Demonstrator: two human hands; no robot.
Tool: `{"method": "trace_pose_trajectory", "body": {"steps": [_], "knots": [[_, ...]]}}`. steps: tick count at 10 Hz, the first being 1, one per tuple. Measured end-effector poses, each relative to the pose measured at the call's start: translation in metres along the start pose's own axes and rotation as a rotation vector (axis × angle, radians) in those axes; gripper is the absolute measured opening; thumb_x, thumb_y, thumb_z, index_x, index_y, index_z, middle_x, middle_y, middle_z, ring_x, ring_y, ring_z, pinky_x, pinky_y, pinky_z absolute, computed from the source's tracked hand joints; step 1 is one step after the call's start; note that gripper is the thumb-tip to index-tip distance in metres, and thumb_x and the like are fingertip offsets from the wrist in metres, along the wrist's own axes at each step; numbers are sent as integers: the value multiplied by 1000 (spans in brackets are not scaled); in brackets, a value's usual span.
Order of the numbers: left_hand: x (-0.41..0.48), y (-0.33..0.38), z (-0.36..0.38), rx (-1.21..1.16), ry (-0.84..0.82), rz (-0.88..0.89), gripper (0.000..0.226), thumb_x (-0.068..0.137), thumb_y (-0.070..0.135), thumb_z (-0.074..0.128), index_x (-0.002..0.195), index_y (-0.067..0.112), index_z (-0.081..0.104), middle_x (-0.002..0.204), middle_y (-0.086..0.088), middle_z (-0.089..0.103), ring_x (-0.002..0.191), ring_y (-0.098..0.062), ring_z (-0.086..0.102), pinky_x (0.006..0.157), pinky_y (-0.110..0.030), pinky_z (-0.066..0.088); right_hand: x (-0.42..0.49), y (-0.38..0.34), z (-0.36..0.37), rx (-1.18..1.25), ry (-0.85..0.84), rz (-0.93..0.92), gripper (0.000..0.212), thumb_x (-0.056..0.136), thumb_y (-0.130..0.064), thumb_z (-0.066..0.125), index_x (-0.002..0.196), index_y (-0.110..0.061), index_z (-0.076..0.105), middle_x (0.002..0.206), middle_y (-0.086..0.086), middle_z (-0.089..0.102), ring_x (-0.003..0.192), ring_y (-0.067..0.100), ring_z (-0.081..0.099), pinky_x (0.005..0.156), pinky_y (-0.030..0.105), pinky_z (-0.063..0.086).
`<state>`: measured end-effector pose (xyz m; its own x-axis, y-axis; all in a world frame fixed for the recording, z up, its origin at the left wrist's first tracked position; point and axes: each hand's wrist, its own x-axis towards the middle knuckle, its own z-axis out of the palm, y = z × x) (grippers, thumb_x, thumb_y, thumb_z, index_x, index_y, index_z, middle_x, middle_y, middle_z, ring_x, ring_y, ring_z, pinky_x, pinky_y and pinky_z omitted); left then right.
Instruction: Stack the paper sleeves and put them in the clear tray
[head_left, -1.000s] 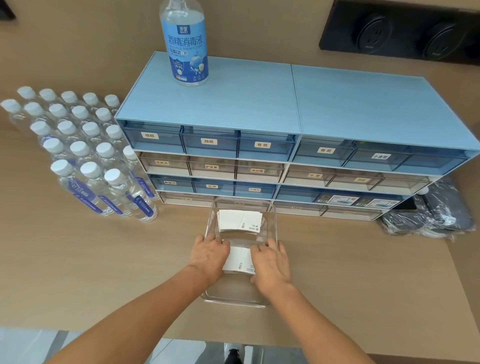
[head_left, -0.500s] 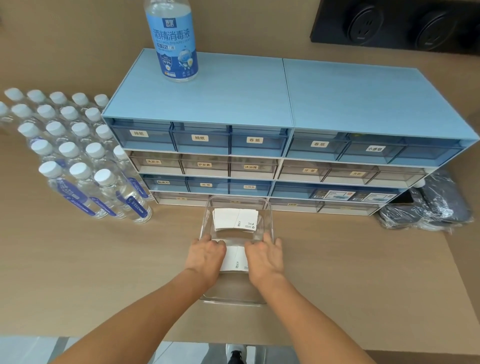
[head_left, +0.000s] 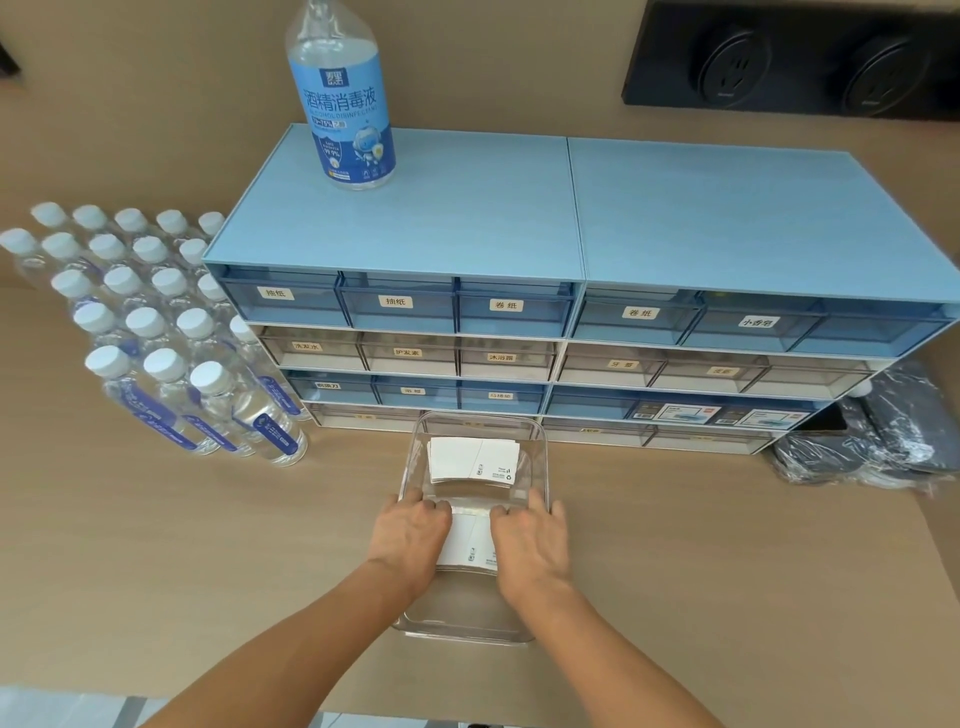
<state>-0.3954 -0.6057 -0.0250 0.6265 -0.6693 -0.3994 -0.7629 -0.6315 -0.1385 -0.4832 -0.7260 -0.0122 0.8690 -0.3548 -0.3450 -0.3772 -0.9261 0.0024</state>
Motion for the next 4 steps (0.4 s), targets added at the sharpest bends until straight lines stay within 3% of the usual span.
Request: {"method": "trace_pose_trajectory", "body": {"steps": [2,4], "knots": [[-9,2,-3,79,1,43,57,76,25,74,124,10,47,119,-5,61,118,-27,49,92,-39,40,-6,-4,-3,-33,-27,18,53,73,-8,69,122,-16,51,125,8,61,133,30,32,95,42,33],[-31,-6,-18,15,63,84,102,69,40,83,144,3,25,139,-10,45,130,-29,37,106,-42,33,-30,-15,-29,-21,-51,40,90,71,-8,74,147,-7,26,149,16,37,141,34,26,110,50,25]]}}
